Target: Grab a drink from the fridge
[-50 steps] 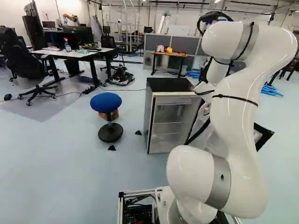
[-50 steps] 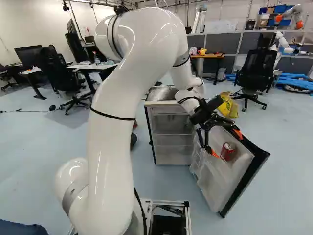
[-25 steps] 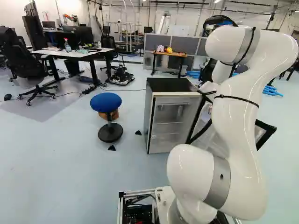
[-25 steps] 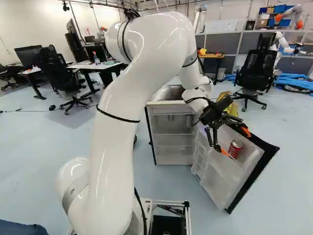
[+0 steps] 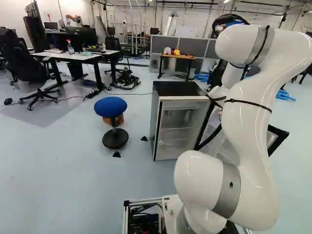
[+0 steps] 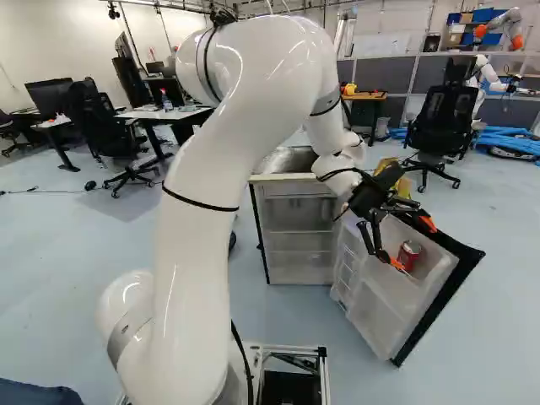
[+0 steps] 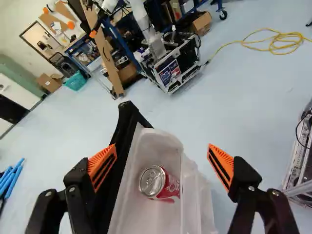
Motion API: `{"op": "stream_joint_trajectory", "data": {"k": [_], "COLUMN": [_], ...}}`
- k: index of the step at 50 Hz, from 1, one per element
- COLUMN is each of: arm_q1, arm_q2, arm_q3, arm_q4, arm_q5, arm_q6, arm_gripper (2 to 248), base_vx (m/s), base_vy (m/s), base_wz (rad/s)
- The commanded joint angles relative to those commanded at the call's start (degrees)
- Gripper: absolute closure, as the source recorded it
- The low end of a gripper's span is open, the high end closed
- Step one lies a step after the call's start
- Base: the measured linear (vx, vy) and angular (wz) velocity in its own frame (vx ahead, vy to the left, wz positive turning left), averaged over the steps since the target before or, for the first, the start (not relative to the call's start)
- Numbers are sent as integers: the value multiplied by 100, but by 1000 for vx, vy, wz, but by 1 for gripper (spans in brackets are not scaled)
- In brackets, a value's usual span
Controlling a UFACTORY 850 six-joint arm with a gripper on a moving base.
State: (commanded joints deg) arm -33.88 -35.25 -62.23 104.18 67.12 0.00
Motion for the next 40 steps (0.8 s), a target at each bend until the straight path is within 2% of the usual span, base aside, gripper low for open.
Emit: {"op": "stream_joint_trajectory", "data": {"k": [40], "arm_q1": [48], "arm_q2": [909], "arm_q3": [1464], "arm_q4": [-2359], "arm_q5": [0], "arm_q6": [0], "arm_gripper": [3], "base_vx": [0], "base_vy": [0], "base_wz": [0]}}
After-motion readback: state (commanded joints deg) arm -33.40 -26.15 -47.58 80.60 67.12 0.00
